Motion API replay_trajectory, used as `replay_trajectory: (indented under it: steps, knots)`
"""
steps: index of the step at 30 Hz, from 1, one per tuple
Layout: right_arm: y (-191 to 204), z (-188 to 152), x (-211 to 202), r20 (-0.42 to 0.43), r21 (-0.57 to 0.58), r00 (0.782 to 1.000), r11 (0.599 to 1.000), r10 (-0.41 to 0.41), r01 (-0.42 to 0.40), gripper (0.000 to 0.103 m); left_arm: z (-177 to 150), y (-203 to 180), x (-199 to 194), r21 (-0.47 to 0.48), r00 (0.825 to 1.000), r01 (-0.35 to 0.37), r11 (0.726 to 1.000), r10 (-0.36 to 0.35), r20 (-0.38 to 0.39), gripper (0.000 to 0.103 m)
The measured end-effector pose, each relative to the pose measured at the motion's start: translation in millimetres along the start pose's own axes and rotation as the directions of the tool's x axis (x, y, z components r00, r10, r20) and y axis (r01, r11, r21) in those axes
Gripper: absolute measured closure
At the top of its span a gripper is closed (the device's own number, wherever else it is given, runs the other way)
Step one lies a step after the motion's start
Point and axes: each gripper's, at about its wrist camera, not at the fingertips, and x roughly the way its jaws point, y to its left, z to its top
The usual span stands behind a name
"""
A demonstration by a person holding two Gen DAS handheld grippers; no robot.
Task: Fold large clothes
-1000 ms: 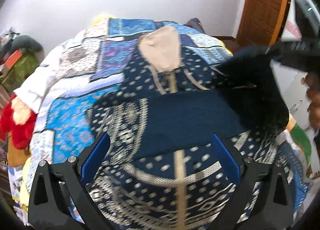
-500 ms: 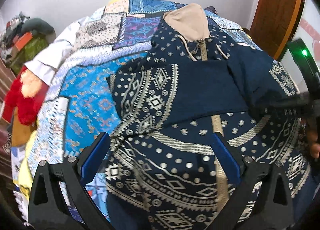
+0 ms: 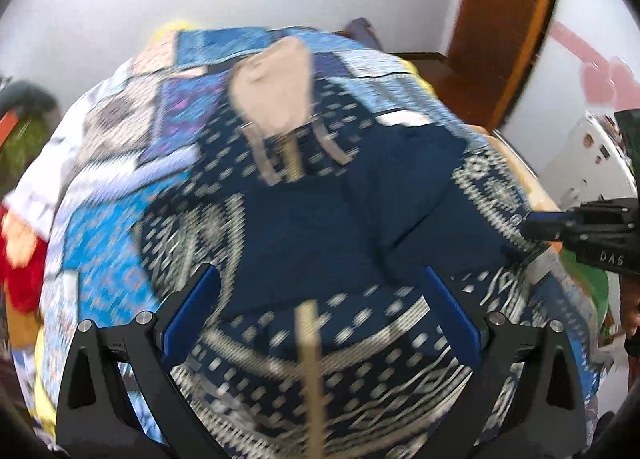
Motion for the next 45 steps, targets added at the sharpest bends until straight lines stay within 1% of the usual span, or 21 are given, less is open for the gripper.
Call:
replay_trajectory:
  steps: [4,6,8,11,14,16,17,18,19,21,23,25,28,30,32,34,37,39,42,44,45]
  knots:
    - [-45,1,-17,0.048,0.074,0.996,0.994,-0.079,0.076,0.095,30,-41,41,0.087,0.995,0.076,0.993,-0.071,-0.067,0.002]
    - [-69,-3,-19,0.048,0.114,0.993,0.989,-0.103,0.097,0.095,43,-61,69,0.109,0.988,0.105,0.989,-0.091,-0.122,0.002]
    - [-87,-7,-16,0.035,0.145,0.993,0.984,-0.111,0.105,0.095,55,-78,93,0.128,0.981,0.133,0.983,-0.113,-0.155,0.002]
    - [-105,-14,-10,0.017,0.164,0.992,0.98,-0.122,0.117,0.095,69,-97,121,0.16,0.982,0.116,0.98,-0.089,-0.166,0.014]
    - [-114,-21,-1,0.001,0.173,0.993,0.978,-0.115,0.113,0.095,76,-110,154,0.193,0.976,0.09,0.977,-0.049,-0.211,0.014]
    - [-116,-24,5,-0.009,0.183,0.994,0.977,-0.107,0.106,0.095,77,-112,168,0.199,0.974,0.094,0.975,-0.048,-0.223,0.014]
    - [-117,-25,7,-0.015,0.187,0.995,0.977,-0.103,0.104,0.095,78,-112,169,0.195,0.977,0.102,0.976,-0.061,-0.206,0.019]
    - [-118,-25,10,-0.019,0.193,0.995,0.976,-0.096,0.098,0.095,79,-112,167,0.194,0.977,0.111,0.975,-0.072,-0.198,0.032]
    - [-117,-24,12,-0.02,0.197,0.996,0.976,-0.088,0.09,0.095,81,-112,164,0.187,0.977,0.131,0.974,-0.095,-0.19,0.041]
    - [-116,-23,14,-0.018,0.197,0.997,0.977,-0.076,0.078,0.095,85,-111,157,0.163,0.978,0.135,0.977,-0.105,-0.178,0.08]
    - [-114,-21,15,-0.014,0.192,0.997,0.979,-0.072,0.074,0.095,90,-109,149,0.176,0.984,0.092,0.98,-0.062,-0.166,0.092]
    - [-110,-18,14,-0.011,0.191,0.998,0.979,-0.068,0.069,0.095,95,-108,137,0.192,0.992,0.061,0.979,-0.038,-0.121,0.094]
    - [-104,-12,10,0.006,0.185,0.998,0.981,-0.062,0.06,0.095,106,-87,99,0.149,0.999,0.043,0.988,-0.04,-0.027,0.094]
    - [-98,-7,7,0.019,0.171,0.997,0.983,-0.071,0.067,0.095,113,-69,73,0.122,0.999,0.035,0.992,-0.039,0.034,0.094]
    - [-90,0,3,0.029,0.153,0.995,0.984,-0.094,0.089,0.095,117,-44,42,0.087,0.994,0.011,0.996,-0.02,0.103,0.094]
    - [-81,7,-3,0.05,0.13,0.993,0.986,-0.109,0.102,0.095,118,-21,20,0.05,0.99,0.001,0.999,-0.009,0.144,0.094]
    - [-63,20,-8,0.079,0.097,0.992,0.991,-0.1,0.092,0.095,114,16,-5,0.0,0.981,-0.015,1.0,0.015,0.195,0.094]
    - [-52,28,-9,0.094,0.075,0.99,0.993,-0.103,0.096,0.095,107,42,-15,-0.035,0.976,-0.033,0.999,0.039,0.213,0.094]
    - [-33,39,1,0.104,0.027,0.987,0.992,-0.125,0.123,0.095,92,73,-12,-0.084,0.978,-0.024,0.996,0.041,0.206,0.094]
    - [-21,44,14,0.108,-0.029,0.979,0.984,-0.172,0.176,0.095,74,94,-4,-0.117,0.982,-0.032,0.993,0.053,0.182,0.094]
    - [-14,46,26,0.099,-0.068,0.971,0.973,-0.215,0.223,0.095,67,103,2,-0.128,0.984,-0.042,0.991,0.063,0.168,0.094]
